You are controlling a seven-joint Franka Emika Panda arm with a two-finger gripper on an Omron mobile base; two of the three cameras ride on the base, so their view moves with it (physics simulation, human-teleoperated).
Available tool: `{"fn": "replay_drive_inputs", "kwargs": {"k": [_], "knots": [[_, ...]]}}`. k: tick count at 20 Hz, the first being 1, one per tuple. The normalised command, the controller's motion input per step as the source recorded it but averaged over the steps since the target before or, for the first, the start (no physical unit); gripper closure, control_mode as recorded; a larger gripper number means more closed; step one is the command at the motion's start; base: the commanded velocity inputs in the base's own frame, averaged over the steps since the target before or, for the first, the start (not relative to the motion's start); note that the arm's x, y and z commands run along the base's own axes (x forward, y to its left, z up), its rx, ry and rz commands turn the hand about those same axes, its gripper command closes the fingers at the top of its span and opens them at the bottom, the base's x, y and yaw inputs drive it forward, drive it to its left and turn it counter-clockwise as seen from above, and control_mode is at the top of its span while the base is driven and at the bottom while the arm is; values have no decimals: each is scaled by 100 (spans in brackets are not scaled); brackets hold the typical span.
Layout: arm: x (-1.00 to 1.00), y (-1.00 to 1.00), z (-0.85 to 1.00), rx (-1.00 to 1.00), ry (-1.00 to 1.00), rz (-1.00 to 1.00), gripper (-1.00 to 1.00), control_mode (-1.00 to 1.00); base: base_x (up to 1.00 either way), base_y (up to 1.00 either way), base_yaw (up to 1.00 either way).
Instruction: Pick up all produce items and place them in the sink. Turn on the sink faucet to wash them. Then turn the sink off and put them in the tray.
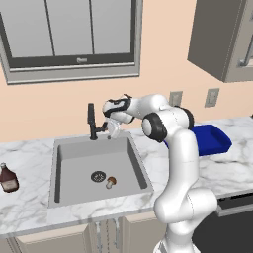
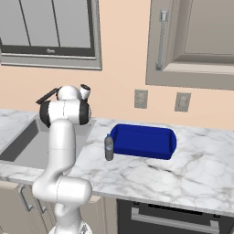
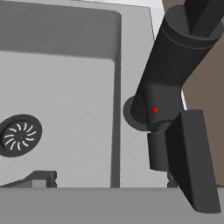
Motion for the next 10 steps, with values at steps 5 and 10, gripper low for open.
{"fn": "replay_drive_inputs", "kwargs": {"k": [5, 10], "knots": [[0, -17, 0, 0, -9, 6, -100, -100, 0, 0, 0], [-6, -11, 4, 0, -7, 3, -100, -100, 0, 0, 0]]}}
